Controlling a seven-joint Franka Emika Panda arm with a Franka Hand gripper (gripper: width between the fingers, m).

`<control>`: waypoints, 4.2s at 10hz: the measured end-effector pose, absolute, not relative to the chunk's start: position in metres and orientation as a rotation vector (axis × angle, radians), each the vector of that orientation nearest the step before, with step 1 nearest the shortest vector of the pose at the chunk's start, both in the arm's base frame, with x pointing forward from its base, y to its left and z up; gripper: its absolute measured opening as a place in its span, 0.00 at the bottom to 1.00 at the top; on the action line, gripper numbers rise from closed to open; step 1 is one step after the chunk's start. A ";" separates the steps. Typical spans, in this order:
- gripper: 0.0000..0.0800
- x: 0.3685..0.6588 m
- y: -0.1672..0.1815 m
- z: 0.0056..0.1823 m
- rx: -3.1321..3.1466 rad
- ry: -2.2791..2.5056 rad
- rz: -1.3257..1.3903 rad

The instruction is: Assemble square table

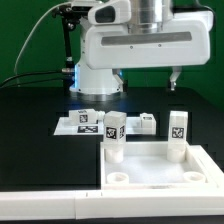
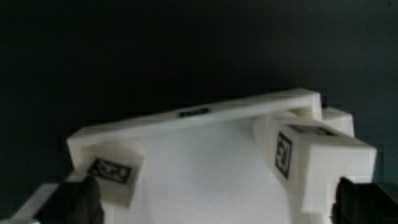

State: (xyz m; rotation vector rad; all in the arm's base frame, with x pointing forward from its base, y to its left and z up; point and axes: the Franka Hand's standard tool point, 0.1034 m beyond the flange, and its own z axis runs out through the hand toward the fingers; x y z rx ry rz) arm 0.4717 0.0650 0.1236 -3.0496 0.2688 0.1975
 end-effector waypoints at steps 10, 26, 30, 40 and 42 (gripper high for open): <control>0.81 0.402 0.083 0.063 -3.024 0.383 0.390; 0.36 0.383 0.074 0.037 -3.050 0.170 0.289; 0.36 0.398 0.027 0.083 -3.036 0.177 0.239; 0.36 0.427 -0.095 0.035 -3.037 -0.153 0.224; 0.36 0.427 -0.095 0.034 -3.037 -0.153 0.227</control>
Offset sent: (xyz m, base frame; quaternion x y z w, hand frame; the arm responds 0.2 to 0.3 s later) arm 0.0000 0.0000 0.0000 0.0000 0.0000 0.0000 1.0000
